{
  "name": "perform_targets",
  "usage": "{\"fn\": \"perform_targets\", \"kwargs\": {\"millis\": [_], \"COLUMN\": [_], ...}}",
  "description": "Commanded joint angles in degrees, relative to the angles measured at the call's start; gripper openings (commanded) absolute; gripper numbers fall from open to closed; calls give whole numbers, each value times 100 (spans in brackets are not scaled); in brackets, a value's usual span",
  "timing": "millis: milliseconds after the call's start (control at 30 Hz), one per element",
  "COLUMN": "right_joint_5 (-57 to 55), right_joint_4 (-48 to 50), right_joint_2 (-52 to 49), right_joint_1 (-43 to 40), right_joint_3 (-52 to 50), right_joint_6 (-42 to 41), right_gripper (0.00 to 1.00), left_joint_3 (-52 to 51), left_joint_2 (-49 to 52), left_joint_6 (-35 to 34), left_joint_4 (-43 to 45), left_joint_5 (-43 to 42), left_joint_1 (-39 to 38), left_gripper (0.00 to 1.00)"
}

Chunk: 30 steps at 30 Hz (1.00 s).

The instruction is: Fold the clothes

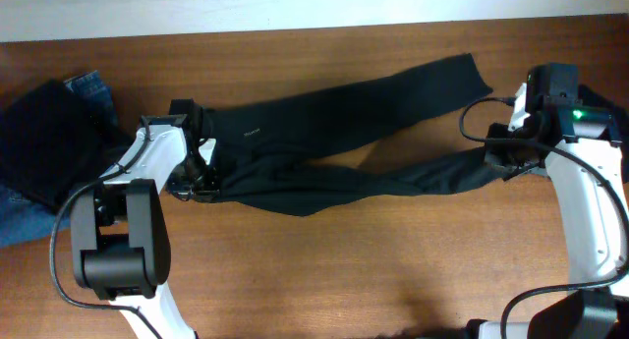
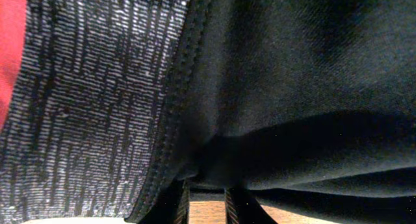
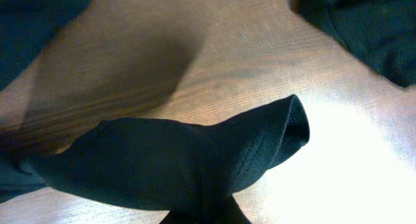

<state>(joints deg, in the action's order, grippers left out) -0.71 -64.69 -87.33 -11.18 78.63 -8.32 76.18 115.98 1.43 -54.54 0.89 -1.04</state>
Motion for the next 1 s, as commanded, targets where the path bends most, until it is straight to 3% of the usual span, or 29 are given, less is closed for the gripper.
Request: {"fn": "perform_targets", "kwargs": {"millis": [0, 233, 367, 400, 433, 467, 500, 700, 967], "right_joint_5": [-225, -63, -291, -348, -343, -343, -343, -175, 474], "right_joint_4": [-214, -793, -415, -175, 13, 203, 308, 127, -146], "right_joint_2": [-13, -15, -122, -203, -289, -415, -533, -1453, -1891], "right_joint_1": [-149, -243, -378, -457, -525, -623, -706, -1224, -1246], "right_joint_3": [15, 15, 13, 13, 13, 13, 13, 13, 2], "right_joint_6": [-603, -586, -608, -619, -619, -621, -645, -621, 579], "right_gripper": [5, 7, 10, 12, 19, 32, 35, 43, 54], "left_joint_3": [-216, -216, -216, -216, -216, -216, -216, -216, -216], "left_joint_2": [450, 450, 450, 450, 450, 450, 450, 450, 450], "left_joint_6": [-79, -79, -79, -81, -79, -79, -79, -79, -74], "left_joint_4": [334, 337, 334, 334, 334, 334, 330, 334, 404], "left_joint_5": [142, 142, 142, 140, 142, 140, 142, 142, 144], "left_joint_1": [57, 57, 57, 57, 57, 57, 57, 57, 57], "left_gripper": [19, 19, 19, 19, 19, 19, 19, 19, 19]}}
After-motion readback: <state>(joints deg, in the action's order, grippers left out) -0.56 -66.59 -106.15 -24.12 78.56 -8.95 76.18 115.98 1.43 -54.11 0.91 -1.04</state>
